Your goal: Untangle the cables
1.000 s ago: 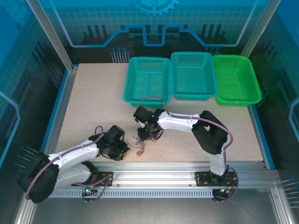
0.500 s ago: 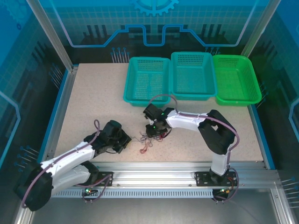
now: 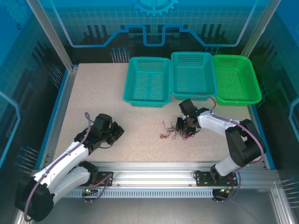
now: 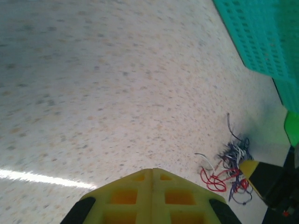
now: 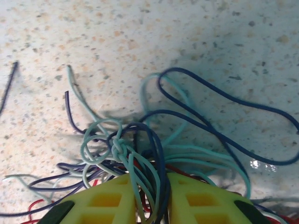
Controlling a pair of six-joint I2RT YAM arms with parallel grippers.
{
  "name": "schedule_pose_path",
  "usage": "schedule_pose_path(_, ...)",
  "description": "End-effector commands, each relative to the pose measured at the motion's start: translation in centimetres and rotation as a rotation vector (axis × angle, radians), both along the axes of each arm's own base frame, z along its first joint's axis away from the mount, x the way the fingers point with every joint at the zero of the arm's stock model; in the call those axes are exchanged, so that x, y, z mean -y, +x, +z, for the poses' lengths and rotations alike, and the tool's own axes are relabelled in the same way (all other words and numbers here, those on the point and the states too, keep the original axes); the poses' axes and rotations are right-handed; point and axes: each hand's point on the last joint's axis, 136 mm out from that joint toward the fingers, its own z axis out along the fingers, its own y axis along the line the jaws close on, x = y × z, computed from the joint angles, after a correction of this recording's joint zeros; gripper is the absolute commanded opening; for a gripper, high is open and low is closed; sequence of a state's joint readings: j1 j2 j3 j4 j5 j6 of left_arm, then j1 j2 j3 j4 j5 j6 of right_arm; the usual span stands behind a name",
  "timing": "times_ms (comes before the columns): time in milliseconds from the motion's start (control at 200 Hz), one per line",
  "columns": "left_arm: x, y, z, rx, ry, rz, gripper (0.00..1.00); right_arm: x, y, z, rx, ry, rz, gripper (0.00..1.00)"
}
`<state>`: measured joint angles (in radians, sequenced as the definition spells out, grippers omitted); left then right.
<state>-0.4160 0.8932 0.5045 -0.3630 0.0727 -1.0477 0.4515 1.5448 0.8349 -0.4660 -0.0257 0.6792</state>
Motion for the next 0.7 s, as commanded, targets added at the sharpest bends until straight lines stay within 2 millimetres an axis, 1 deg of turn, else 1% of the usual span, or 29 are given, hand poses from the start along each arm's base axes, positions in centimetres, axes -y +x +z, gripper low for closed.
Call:
schedule_pose_path(0,5.1,2.2,6.1,0.331,0.074,-0.391,0.15,-2.0,0.2,2.2,0.043,0.070,0.114,0.22)
schedule_pose_path(50,7.8,1.8,8.2,0.490,0.200,-0.622,0.26,-2.5,-0.2,2.6,0.044,0.087,0.158,0.21)
schedule_pose_path(65,8.5,1.4,8.5,0.528,0.236,-0.692,0.29,-3.0,0.4,3.5,0.067,0.103,0.168,0.20)
schedule_pose_path(90,9.6,1.1,9.2,0.585,0.290,-0.789,0.33,-3.3,0.5,4.0,0.074,0.115,0.178,0.18)
schedule_pose_path(100,9.9,1.0,9.3,0.599,0.307,-0.818,0.35,-3.4,0.5,4.1,0.073,0.118,0.181,0.16)
schedule_pose_path(140,11.4,0.7,10.2,0.657,0.345,-0.930,0.39,-3.7,0.5,4.6,0.071,0.135,0.181,0.11)
schedule_pose_path(165,12.4,0.3,10.5,0.688,0.342,-0.995,0.42,-3.9,0.5,4.9,0.066,0.144,0.173,0.10)
schedule_pose_path(225,14.4,-0.3,11.5,0.772,0.331,-1.102,0.48,-3.9,0.4,5.5,0.038,0.160,0.129,0.08)
schedule_pose_path(240,14.9,-0.4,11.6,0.793,0.332,-1.121,0.49,-3.9,0.3,5.6,0.027,0.163,0.112,0.06)
schedule_pose_path(295,16.5,-0.9,12.1,0.865,0.319,-1.184,0.52,-3.6,0.0,6.2,-0.019,0.169,0.037,0.00)
schedule_pose_path(345,17.6,-0.9,12.2,0.912,0.317,-1.213,0.54,-3.6,-0.3,6.8,-0.053,0.183,-0.016,0.00)
schedule_pose_path(370,18.1,-0.8,12.2,0.930,0.319,-1.218,0.55,-3.9,-0.4,7.2,-0.062,0.202,-0.031,0.00)
schedule_pose_path(450,19.2,0.6,11.9,0.943,0.321,-1.185,0.58,-4.7,-0.4,8.6,-0.040,0.248,-0.032,0.00)
schedule_pose_path(535,19.8,2.3,11.4,0.920,0.348,-1.139,0.58,-5.2,-0.2,9.7,0.023,0.252,0.016,0.00)
schedule_pose_path(625,19.4,3.6,10.5,0.890,0.414,-1.131,0.58,-5.1,-0.3,10.3,0.051,0.249,0.060,0.00)
schedule_pose_path(695,18.3,4.2,9.9,0.893,0.470,-1.150,0.57,-5.4,-0.5,11.0,0.072,0.256,0.132,0.00)
